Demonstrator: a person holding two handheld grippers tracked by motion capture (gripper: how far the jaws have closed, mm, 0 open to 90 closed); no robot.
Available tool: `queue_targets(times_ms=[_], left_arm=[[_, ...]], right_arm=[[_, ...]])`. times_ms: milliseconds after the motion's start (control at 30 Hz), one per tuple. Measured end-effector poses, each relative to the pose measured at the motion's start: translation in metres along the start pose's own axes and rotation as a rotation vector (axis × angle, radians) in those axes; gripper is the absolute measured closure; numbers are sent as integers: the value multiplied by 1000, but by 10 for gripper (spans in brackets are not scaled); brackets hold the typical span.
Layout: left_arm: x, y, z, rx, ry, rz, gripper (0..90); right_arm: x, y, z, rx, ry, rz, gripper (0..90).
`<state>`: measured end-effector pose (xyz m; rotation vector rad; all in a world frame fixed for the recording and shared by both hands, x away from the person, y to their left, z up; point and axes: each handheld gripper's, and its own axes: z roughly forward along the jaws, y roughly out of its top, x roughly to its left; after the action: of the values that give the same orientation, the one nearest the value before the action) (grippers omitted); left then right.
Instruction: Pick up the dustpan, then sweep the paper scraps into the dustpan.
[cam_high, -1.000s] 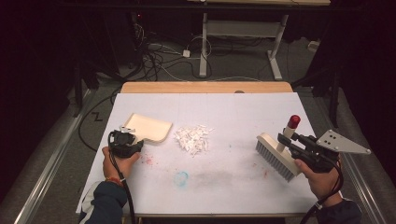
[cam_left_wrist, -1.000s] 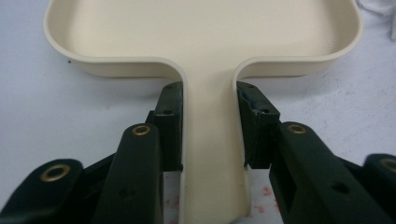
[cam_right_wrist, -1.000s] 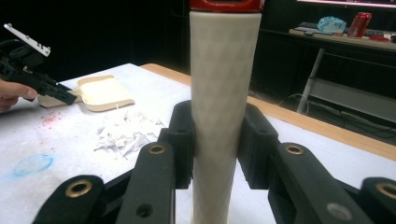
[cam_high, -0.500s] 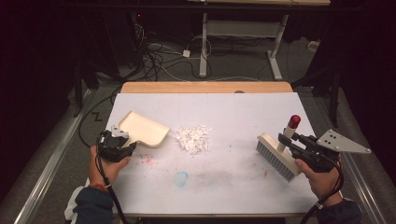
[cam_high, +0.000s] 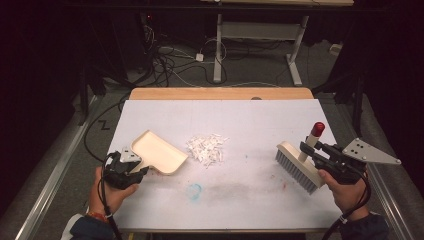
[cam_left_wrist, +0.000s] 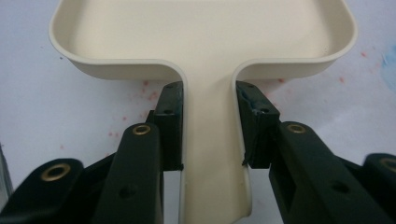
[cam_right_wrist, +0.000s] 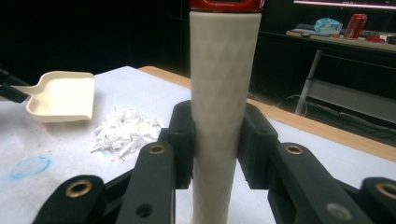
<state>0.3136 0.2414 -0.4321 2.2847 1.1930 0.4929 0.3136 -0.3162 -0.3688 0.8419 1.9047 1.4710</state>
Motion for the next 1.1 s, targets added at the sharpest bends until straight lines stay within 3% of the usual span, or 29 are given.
queue_targets(times_ms=[300,733,1100], left_arm=[[-9,-11,-4,28,-61,39,638],[-20,-5,5,36,-122,96,637],[-20,-5,3,47,-132,106,637]], right_arm=[[2,0,5,9,14,0,704],[2,-1,5,15,12,-6,704],[5,-1,12,3,18,-11,705]])
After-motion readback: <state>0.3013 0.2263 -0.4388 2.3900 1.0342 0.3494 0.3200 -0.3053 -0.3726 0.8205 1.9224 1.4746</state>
